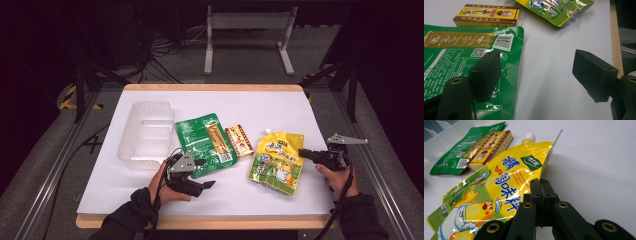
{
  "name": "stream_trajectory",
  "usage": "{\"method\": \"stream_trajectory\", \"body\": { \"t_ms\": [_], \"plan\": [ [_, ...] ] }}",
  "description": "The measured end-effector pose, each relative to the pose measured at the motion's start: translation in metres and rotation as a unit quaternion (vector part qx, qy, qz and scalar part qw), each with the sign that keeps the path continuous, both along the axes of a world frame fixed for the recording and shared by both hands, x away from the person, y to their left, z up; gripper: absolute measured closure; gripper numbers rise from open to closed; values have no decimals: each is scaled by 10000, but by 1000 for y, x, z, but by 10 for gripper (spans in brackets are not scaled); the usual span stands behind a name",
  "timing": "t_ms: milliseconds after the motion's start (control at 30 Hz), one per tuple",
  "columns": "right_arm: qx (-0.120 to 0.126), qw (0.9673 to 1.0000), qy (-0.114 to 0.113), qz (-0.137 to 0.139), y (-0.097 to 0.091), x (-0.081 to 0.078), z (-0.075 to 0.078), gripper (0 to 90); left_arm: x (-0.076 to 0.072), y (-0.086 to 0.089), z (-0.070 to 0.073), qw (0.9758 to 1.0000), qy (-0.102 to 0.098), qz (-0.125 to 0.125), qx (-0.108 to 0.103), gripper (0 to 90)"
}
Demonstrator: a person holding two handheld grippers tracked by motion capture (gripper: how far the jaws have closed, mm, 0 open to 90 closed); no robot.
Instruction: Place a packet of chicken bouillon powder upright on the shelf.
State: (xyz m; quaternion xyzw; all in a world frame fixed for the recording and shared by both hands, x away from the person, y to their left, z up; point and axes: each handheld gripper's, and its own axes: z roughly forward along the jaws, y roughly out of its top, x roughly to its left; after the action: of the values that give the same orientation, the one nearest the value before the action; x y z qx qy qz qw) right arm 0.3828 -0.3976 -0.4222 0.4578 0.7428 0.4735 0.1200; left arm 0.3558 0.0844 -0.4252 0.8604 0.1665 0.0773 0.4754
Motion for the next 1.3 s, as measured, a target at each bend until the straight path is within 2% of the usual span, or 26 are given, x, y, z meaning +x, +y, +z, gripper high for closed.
{"method": "stream_trajectory", "body": {
  "t_ms": [133,267,367,433,467,500,767,833,933,1000,1033,1133,1233,1300],
  "plan": [
    [66,9995,-299,81,2,-9,5,900,1,-2,1,10000,24,2,-23,234],
    [143,9977,-635,197,5,-16,13,900,3,-7,3,9999,57,-20,-84,234],
    [111,9953,-909,304,9,-22,20,900,5,-11,5,9999,80,-40,-118,237],
    [158,9924,-1136,446,12,-27,27,900,7,-15,7,9998,89,-62,-158,242],
    [158,9924,-1136,446,12,-27,27,900,8,-17,8,9998,88,-88,-182,242],
    [209,9903,-1263,543,13,-30,30,900,11,-23,10,9996,105,-112,-236,248],
    [196,9851,-1546,731,20,-36,37,900,25,-50,11,9986,238,-284,-368,292],
    [278,9828,-1627,831,21,-37,38,900,31,-61,8,9986,257,-275,-371,315],
    [352,9810,-1677,907,22,-37,39,900,37,-72,2,9979,396,-349,-364,334],
    [364,9792,-1742,971,23,-39,41,900,40,-82,-3,9976,456,-432,-302,341],
    [370,9784,-1769,1004,24,-39,41,900,40,-86,-5,9976,448,-472,-233,361],
    [401,9758,-1845,1099,25,-41,42,900,40,-98,-8,9970,442,-599,-194,369],
    [423,9738,-1900,1172,27,-43,44,900,40,-107,-11,9963,463,-706,-170,440],
    [406,9725,-1936,1231,28,-44,46,900,41,-112,-13,9967,437,-680,-95,498]
  ]
}}
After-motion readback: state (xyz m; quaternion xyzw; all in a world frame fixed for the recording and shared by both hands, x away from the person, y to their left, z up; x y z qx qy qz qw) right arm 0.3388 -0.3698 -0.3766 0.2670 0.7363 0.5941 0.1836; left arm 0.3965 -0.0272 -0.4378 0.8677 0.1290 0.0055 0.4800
